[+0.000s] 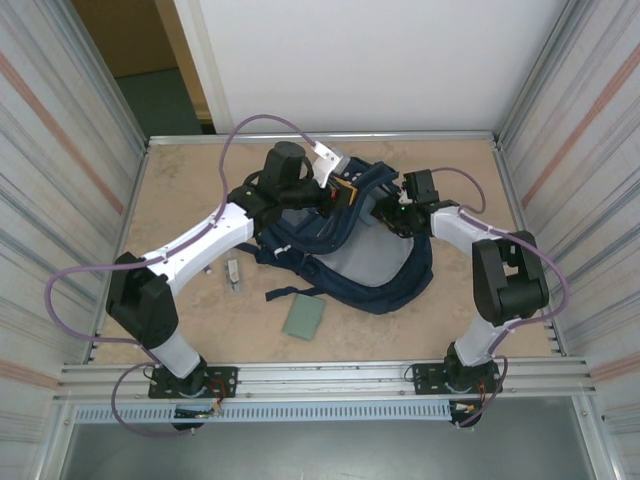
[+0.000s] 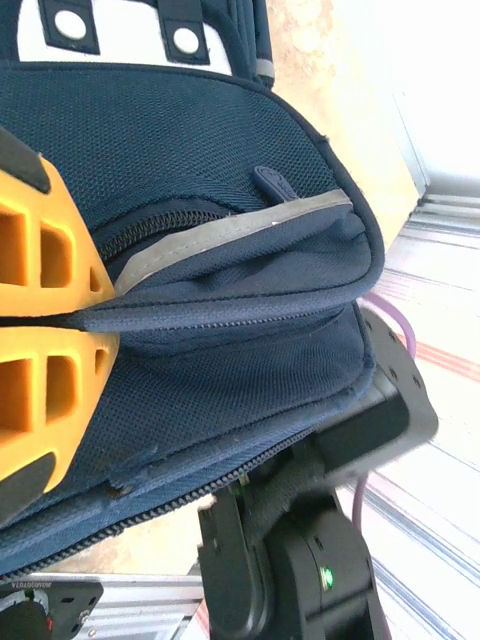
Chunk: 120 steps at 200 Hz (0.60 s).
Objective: Pack the student bag
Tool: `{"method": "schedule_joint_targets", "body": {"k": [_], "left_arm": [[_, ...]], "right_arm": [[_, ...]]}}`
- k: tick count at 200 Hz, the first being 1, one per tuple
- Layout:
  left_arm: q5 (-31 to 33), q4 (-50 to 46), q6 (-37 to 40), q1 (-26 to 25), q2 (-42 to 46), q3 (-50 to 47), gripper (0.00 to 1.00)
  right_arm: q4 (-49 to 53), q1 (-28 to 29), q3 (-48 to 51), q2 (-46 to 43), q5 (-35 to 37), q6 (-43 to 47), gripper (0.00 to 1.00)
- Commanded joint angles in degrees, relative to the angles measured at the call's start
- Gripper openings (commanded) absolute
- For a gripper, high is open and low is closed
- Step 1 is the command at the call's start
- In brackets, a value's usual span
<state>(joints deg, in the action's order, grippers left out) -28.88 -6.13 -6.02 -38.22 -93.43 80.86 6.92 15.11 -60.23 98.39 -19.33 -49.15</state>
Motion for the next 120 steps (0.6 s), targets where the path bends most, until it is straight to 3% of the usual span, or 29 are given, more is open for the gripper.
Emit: {"method": "schedule_joint_targets", "body": {"k": [1,28,64,82,105,120], "left_arm": [[-6.2,7.87,1.38,-0.02,2.75,3.77,0.0],[-10.42,5.66,2.39,1.02,2.46,4.91,0.0],[-8.9,4.76,2.71,2.47,3.03,3.67,0.0],[-5.25,3.5,3.6,3.19,3.08,2.91,0.0],[2.72,0.84,7.24,3.43,2.05,2.88,0.0],[4.44,0.74,10.57,3.92,0.34,3.96,0.0]], "right_arm": [[-6.1,1.47,-3.57,4.8,-0.73,-3.47,0.26],[-9.32,3.4,-8.05,9.58,-0.37,-3.6,0.26],[-9.77,3.3,-11.84,14.28,1.58,-4.56,0.27],[-9.82,3.41,-11.37,13.08,0.85,-3.78,0.32],[-7.76,3.43,-9.66,9.61,0.39,-3.02,0.49],[-6.34,3.31,-7.9,5.94,0.58,-1.27,0.52]]}}
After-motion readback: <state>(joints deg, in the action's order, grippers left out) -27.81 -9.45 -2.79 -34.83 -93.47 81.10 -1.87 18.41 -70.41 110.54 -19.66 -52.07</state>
